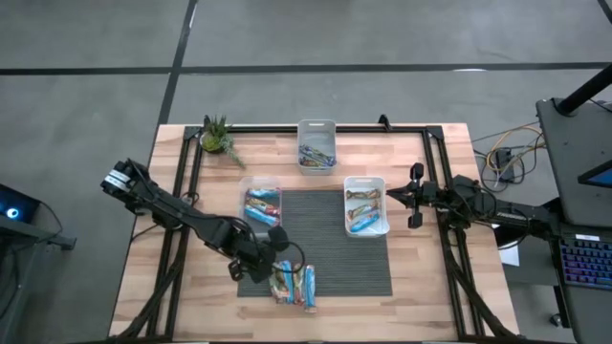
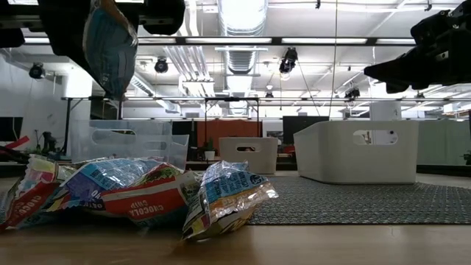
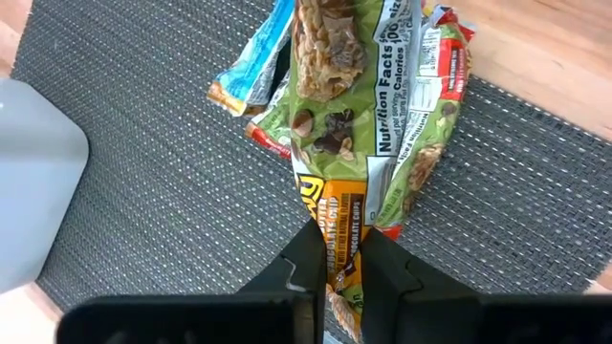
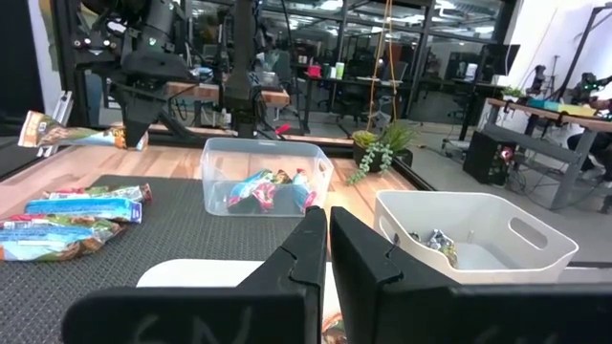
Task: Pick and place Granola Bars by type
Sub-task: Put the yellow granola bar into the white bin
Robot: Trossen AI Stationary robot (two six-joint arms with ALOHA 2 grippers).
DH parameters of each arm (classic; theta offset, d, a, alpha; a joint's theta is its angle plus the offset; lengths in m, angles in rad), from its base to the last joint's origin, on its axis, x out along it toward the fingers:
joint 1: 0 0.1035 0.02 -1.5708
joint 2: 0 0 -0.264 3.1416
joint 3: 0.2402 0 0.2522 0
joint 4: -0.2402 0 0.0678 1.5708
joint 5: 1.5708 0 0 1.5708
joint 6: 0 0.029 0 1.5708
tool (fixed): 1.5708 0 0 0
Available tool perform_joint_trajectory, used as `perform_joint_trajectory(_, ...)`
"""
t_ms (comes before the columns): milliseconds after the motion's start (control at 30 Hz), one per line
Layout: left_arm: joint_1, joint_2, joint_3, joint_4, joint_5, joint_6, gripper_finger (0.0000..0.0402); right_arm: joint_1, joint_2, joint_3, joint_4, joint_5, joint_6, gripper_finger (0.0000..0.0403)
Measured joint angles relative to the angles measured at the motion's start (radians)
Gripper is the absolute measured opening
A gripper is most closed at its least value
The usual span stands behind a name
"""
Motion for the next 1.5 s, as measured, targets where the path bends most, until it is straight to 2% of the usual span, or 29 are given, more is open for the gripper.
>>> perform_joint_trajectory(267, 0.034, 0.000, 0.011, 0.027, 0.000, 0.000, 0.0019, 0.000, 0.000, 0.000, 0.000, 0.000, -0.004, 0.0009)
perform_joint_trajectory(933, 0.185, 0.004, 0.203, 0.093, 0.000, -0.001, 0.0019, 0.000, 0.000, 0.000, 0.000, 0.000, -0.004, 0.0009)
perform_joint_trajectory(1200, 0.221, 0.073, 0.306, 0.087, 0.000, -0.040, 0.0019, 0.000, 0.000, 0.000, 0.000, 0.000, 0.000, 0.0009)
perform_joint_trajectory(1500, 0.273, 0.223, 0.496, 0.078, 0.000, -0.152, 0.0019, 0.000, 0.000, 0.000, 0.000, 0.000, -0.003, 0.0009)
